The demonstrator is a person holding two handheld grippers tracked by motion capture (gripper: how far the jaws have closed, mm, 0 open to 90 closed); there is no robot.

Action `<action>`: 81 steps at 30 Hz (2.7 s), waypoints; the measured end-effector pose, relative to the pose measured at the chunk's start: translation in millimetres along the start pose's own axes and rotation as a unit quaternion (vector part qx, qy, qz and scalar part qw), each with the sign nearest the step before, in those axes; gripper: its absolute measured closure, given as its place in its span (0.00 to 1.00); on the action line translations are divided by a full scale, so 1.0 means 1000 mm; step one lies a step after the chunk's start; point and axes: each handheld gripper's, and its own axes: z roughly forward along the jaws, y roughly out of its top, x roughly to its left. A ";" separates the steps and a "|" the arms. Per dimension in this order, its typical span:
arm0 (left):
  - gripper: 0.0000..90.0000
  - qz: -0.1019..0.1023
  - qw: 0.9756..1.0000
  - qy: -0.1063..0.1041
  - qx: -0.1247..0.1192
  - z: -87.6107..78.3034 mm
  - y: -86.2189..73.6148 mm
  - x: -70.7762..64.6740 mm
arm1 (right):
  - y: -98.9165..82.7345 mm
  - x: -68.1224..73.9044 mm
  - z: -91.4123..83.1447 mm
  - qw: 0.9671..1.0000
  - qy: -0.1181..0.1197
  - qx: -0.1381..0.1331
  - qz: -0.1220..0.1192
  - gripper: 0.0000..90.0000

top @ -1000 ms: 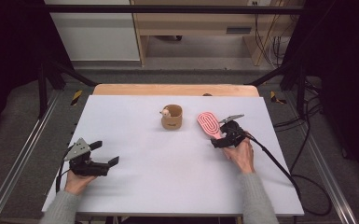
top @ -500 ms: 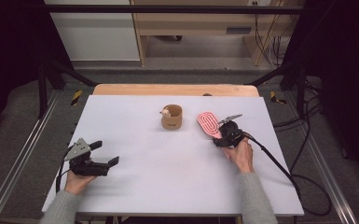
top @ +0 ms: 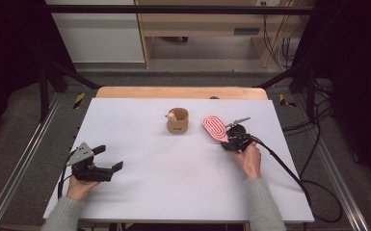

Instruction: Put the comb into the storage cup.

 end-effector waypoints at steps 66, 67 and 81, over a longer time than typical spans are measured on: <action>0.00 -0.001 1.000 -0.002 -0.004 0.002 0.008 -0.011 | -0.007 0.015 -0.064 0.993 0.060 -0.103 -0.003 0.77; 0.00 -0.001 1.000 -0.002 -0.005 0.002 0.009 -0.012 | -0.008 0.016 -0.065 0.993 0.061 -0.106 -0.004 0.77; 0.00 -0.011 1.000 -0.002 0.000 0.008 0.014 -0.022 | -0.012 0.027 -0.075 0.989 0.071 -0.125 -0.022 0.77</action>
